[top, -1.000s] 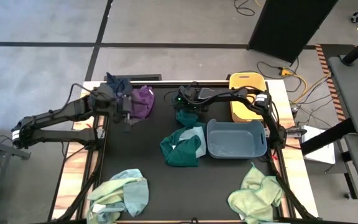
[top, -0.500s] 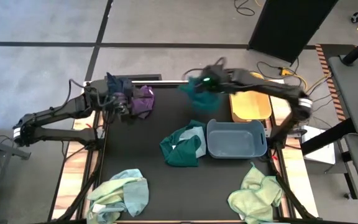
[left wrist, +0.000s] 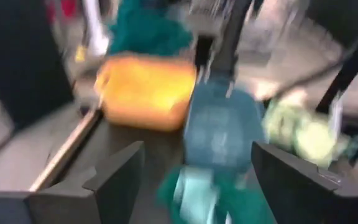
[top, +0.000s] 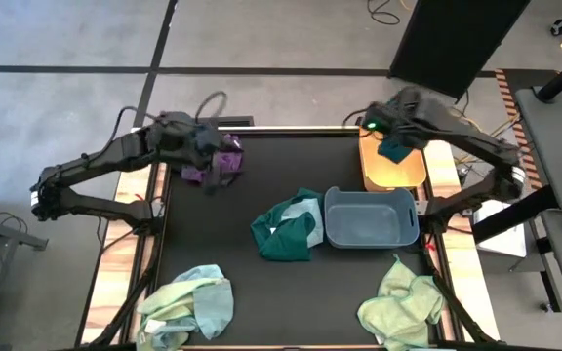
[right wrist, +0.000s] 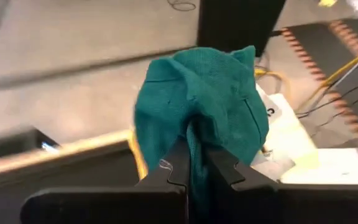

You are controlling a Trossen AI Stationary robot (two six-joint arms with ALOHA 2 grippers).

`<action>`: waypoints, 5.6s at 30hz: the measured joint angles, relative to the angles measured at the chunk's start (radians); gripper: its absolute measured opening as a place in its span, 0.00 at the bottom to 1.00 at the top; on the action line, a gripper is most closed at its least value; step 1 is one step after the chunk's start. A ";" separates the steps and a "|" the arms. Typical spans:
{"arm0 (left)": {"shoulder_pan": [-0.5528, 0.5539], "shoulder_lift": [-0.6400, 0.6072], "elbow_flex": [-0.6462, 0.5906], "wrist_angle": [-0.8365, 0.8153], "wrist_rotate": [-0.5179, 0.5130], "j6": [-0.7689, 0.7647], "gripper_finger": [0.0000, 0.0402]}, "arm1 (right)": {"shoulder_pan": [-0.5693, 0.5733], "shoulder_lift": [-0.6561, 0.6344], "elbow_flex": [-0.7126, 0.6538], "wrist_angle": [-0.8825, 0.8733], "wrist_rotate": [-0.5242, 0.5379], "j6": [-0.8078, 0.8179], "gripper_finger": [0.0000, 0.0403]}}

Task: Sort towels by color in basket
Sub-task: Put the left green towel into the yellow bin, then put the green towel into the yellow bin

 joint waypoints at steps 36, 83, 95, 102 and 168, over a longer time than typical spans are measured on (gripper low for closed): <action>-0.050 -0.056 -0.085 -0.434 -0.032 -0.455 0.70 | -0.247 0.270 -0.431 0.314 -0.207 -0.641 0.03; -0.615 0.107 -0.565 0.461 -0.353 -0.539 0.70 | 0.687 0.122 -0.099 0.652 -0.417 -0.646 0.72; -0.611 0.496 -0.544 0.767 -0.400 -0.514 0.68 | 0.717 0.150 -0.028 0.571 -0.411 -0.620 0.70; -0.609 0.632 -0.485 0.771 -0.374 -0.603 0.60 | 0.726 0.120 -0.025 0.511 -0.413 -0.627 0.71; -0.430 0.262 0.152 0.556 -0.260 -0.145 0.00 | 0.760 0.135 0.086 0.992 -0.148 -1.101 0.78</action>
